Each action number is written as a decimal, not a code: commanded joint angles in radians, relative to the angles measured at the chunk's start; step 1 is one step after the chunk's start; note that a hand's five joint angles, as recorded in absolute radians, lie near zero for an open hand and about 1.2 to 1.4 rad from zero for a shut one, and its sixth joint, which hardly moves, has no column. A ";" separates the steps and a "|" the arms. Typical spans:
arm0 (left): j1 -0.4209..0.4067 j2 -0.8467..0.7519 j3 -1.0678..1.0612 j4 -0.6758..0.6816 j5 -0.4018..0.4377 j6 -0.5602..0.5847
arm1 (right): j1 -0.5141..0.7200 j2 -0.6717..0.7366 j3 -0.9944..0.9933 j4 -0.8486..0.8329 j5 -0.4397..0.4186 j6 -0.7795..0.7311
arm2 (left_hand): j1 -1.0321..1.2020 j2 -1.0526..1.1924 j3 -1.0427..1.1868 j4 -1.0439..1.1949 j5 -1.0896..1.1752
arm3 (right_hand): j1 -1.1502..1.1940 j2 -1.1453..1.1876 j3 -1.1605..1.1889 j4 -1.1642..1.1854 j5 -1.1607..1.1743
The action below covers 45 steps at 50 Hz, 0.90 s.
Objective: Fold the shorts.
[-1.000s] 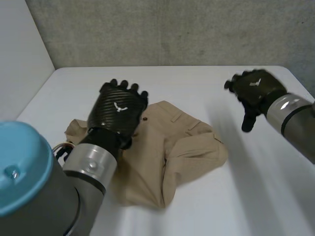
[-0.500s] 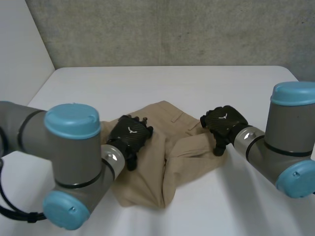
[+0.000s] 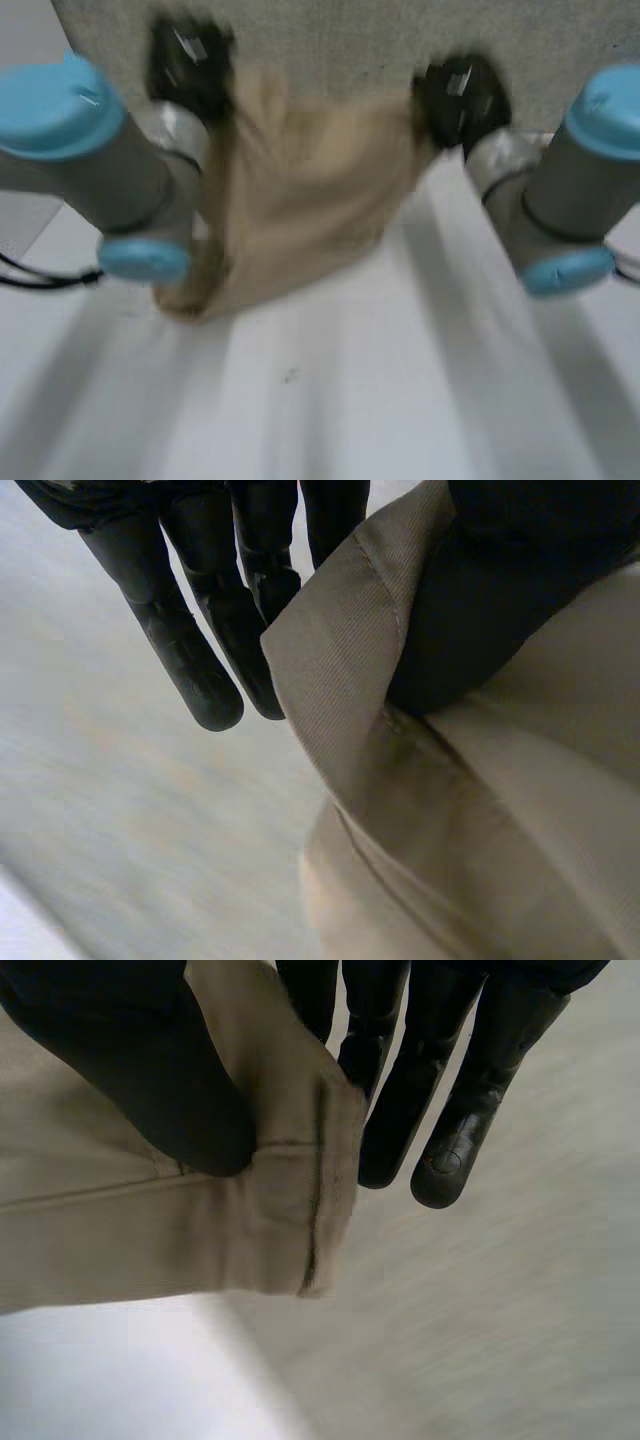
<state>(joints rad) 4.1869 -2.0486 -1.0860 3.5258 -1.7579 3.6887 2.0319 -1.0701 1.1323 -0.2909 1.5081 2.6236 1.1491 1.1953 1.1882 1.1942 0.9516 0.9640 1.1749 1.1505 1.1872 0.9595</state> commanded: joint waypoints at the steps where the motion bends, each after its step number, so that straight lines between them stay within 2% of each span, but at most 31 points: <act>1: 0.045 0.155 -0.058 0.332 -0.017 0.057 | 0.002 -0.060 -0.216 -0.249 0.176 -0.014 | 0.247 0.201 0.208 0.202 0.270 | 0.432 0.221 0.246 0.209 0.262; 4: 0.044 0.202 -0.126 0.360 -0.028 0.057 | 0.002 -0.070 -0.212 -0.243 0.158 -0.016 | 0.247 0.201 0.208 0.202 0.270 | 0.432 0.221 0.246 0.209 0.262; 9: 0.041 0.266 -0.378 0.344 -0.031 0.042 | 0.008 -0.070 -0.125 -0.134 0.124 -0.016 | 0.247 0.201 0.208 0.202 0.270 | 0.432 0.221 0.246 0.209 0.262; 12: 0.036 0.274 -0.455 0.340 -0.031 0.037 | 0.013 -0.067 -0.063 -0.079 0.100 -0.016 | 0.247 0.201 0.208 0.202 0.270 | 0.432 0.221 0.246 0.209 0.262; 13: 0.021 0.280 -0.566 0.340 -0.029 0.031 | 0.016 -0.064 -0.043 -0.062 0.090 -0.016 | 0.247 0.201 0.208 0.202 0.270 | 0.432 0.221 0.246 0.209 0.262; 19: -0.042 0.259 -0.756 0.315 -0.034 0.027 | 0.033 -0.030 0.151 0.090 0.070 -0.017 | 0.247 0.201 0.208 0.202 0.270 | 0.432 0.221 0.246 0.209 0.262; 24: -0.073 0.213 -0.856 0.213 -0.043 0.025 | 0.027 -0.025 0.228 0.133 0.070 -0.019 | 0.247 0.201 0.208 0.202 0.270 | 0.432 0.221 0.246 0.209 0.262; 26: -0.077 0.206 -0.861 0.190 -0.046 0.024 | 0.022 -0.028 0.294 0.169 0.070 -0.028 | 0.247 0.201 0.208 0.202 0.270 | 0.432 0.221 0.246 0.209 0.262; 28: -0.097 0.212 -0.864 0.078 -0.054 0.005 | 0.021 -0.039 0.332 0.199 0.069 -0.036 | 0.247 0.201 0.208 0.202 0.270 | 0.432 0.221 0.246 0.209 0.262; 31: -0.102 0.245 -0.854 -0.014 -0.054 -0.021 | 0.021 -0.053 0.356 0.233 0.067 -0.047 | 0.247 0.201 0.208 0.202 0.270 | 0.432 0.221 0.246 0.209 0.262; 32: -0.100 0.295 -0.844 -0.075 -0.052 -0.038 | 0.021 -0.060 0.362 0.245 0.064 -0.051 | 0.247 0.201 0.208 0.202 0.270 | 0.432 0.221 0.246 0.209 0.262; 35: -0.099 0.387 -0.822 -0.149 -0.051 -0.065 | 0.021 -0.135 0.374 0.318 0.064 -0.094 | 0.247 0.201 0.208 0.202 0.270 | 0.432 0.221 0.246 0.209 0.262; 39: -0.094 0.601 -0.747 -0.249 -0.049 -0.101 | 0.019 -0.253 0.357 0.400 0.069 -0.131 | 0.247 0.201 0.208 0.202 0.270 | 0.432 0.221 0.246 0.209 0.262; 44: -0.082 0.801 -0.626 -0.266 -0.040 -0.090 | 0.022 -0.370 0.314 0.424 0.061 -0.139 | 0.247 0.201 0.208 0.202 0.270 | 0.432 0.221 0.246 0.209 0.262; 45: -0.080 0.824 -0.602 -0.268 -0.040 -0.088 | 0.027 -0.468 0.244 0.432 0.070 -0.131 | 0.247 0.201 0.208 0.202 0.270 | 0.432 0.221 0.246 0.209 0.262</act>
<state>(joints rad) 4.0929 -1.4609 -1.8321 3.2855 -1.8051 3.5962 2.0516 -1.3264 1.4899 0.1015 1.5739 2.4978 1.1491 1.1984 1.1923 1.1957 0.9516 0.9791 1.1762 1.1963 1.1878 0.9832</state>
